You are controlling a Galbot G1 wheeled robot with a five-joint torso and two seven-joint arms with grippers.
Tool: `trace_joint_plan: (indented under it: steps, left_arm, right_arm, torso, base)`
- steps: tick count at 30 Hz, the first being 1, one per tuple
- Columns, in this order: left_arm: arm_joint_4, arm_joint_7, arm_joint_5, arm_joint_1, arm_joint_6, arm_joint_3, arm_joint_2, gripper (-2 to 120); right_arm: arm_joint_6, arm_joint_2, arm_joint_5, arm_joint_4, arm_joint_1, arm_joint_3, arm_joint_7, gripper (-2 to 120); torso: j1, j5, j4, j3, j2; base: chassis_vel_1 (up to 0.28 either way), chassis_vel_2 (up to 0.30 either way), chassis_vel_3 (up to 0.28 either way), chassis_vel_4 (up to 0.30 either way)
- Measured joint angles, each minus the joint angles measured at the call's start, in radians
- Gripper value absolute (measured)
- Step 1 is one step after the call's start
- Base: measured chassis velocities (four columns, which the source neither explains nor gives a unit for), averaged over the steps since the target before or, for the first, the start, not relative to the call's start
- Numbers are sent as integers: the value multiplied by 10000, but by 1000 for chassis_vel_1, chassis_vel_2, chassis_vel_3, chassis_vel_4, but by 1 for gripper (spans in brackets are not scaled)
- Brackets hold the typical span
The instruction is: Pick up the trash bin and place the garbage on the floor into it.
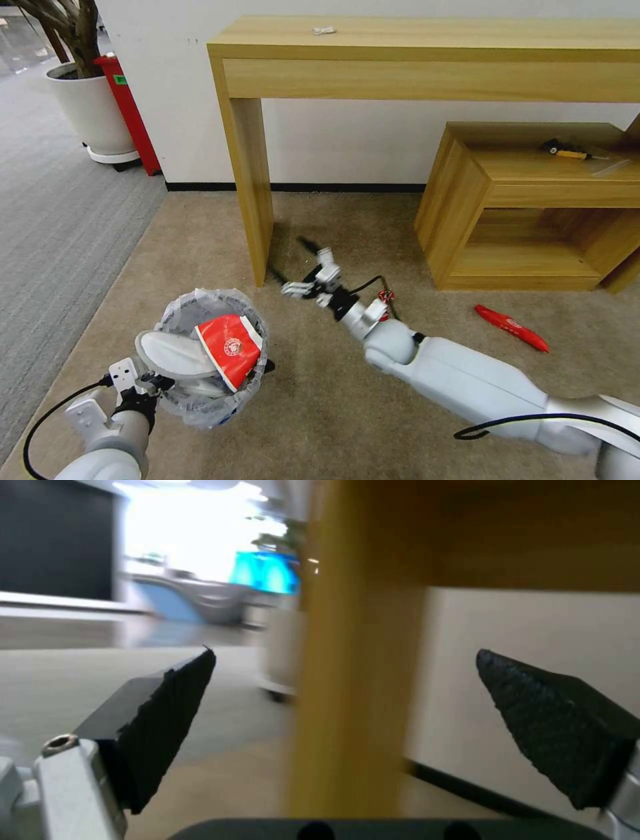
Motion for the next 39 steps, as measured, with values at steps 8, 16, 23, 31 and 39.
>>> trace_joint_plan:
  steps: [8, 16, 23, 31, 39]
  left_arm:
    - [160, 47, 58, -35, -35, -71, -63, 0]
    - [300, 117, 128, -251, -90, 11, -246, 0]
    - [366, 110, 113, -399, -93, 11, -247, 0]
    - [303, 112, 88, -350, -137, -149, -304, 0]
    - [169, 213, 68, -143, -226, -287, -376, 0]
  right_arm:
    - [-360, -523, -281, -1384, -2045, 3000, 1617, 100]
    - [1046, -329, -1592, -2553, -4534, 6961, 1049, 100]
    - [1206, -399, -2233, -2037, -5647, 8568, 592, 100]
    - [1154, -285, -2558, -2050, -5615, 8317, 747, 100]
    - [914, -80, -3007, -1671, -5641, 8029, 1054, 100]
  torso:
    - [0, 2, -1, -1, 1]
    - [-1, 5, -1, -1, 0]
    - [-1, 4, -3, -1, 0]
    - [0, 2, 2, 0, 1]
    - [-1, 0, 2, 0, 2]
  base:
    - [0, 0, 0, 0]
    - [0, 0, 0, 0]
    - [0, 0, 0, 0]
    - [0, 0, 0, 0]
    - [0, 0, 0, 0]
